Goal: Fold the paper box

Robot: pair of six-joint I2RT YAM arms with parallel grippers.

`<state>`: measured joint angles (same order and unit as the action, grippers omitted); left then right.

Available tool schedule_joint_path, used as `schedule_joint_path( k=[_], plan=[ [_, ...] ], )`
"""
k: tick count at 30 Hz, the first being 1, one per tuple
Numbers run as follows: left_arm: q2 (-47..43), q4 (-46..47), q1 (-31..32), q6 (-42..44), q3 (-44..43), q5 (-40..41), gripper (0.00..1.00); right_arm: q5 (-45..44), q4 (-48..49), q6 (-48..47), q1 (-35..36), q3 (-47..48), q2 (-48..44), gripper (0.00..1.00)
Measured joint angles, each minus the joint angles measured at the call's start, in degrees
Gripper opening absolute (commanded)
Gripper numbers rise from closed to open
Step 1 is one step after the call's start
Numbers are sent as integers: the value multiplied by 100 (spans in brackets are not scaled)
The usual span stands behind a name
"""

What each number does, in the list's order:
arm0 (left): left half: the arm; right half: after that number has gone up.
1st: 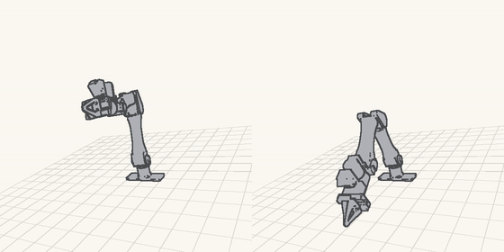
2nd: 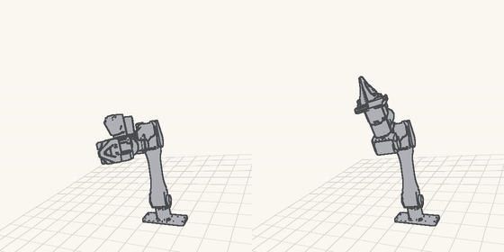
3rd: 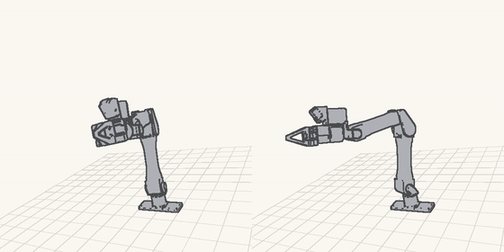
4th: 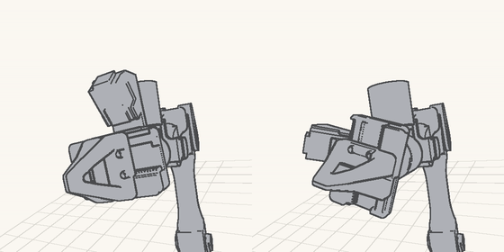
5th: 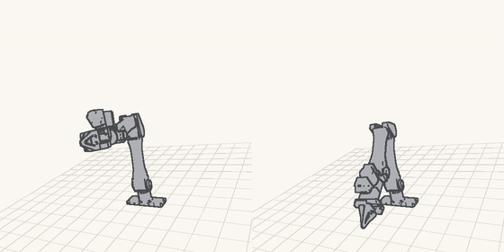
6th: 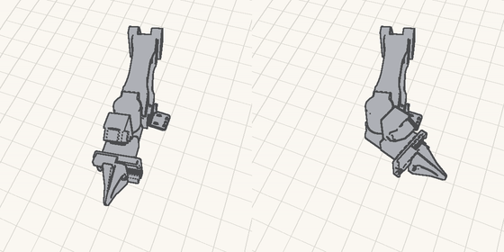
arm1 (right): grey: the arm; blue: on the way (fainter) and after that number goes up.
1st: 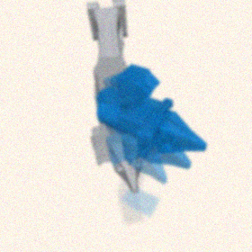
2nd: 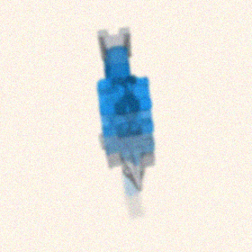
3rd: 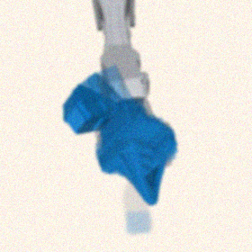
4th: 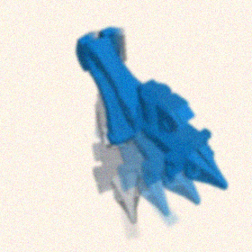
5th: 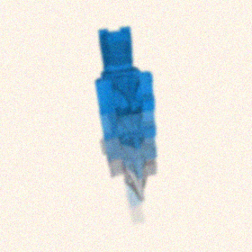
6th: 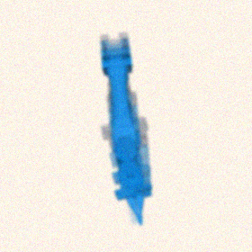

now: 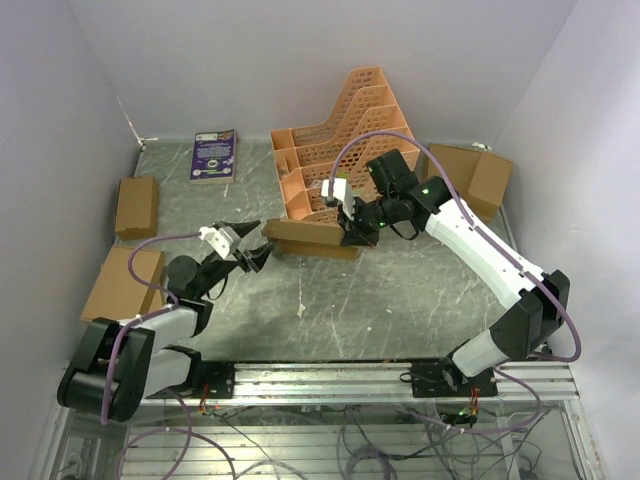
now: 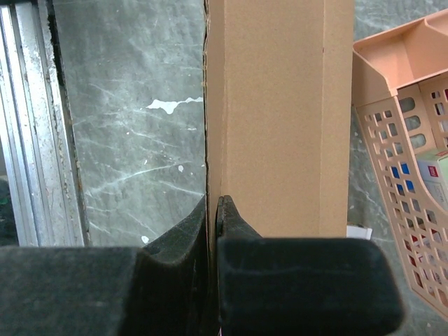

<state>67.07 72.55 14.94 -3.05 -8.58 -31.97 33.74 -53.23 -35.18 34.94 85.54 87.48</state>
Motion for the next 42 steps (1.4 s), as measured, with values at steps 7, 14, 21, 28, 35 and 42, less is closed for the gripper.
schedule_joint_path(
  k=[7, 14, 21, 28, 35, 42],
  plan=[
    [186, -271, 22, 431, -424, -452, 51, -4, -109, -114, 0, 140, 52, 0],
    [378, -330, 26, 621, -514, -951, 9, -101, -304, -372, -31, 304, 52, 0],
    [136, -658, 131, 820, -518, -1064, 7, -210, -361, -612, -125, 393, 52, 0],
    [70, -778, 227, 918, -520, -1069, 7, -313, -251, -866, -129, 396, 52, 43],
    [85, -841, 229, 911, -619, -1082, 7, -369, -94, -1187, -157, 404, 66, 38],
    [127, -903, 229, 907, -649, -1086, 7, -356, -205, -1578, -195, 710, 431, 0]
  ],
)
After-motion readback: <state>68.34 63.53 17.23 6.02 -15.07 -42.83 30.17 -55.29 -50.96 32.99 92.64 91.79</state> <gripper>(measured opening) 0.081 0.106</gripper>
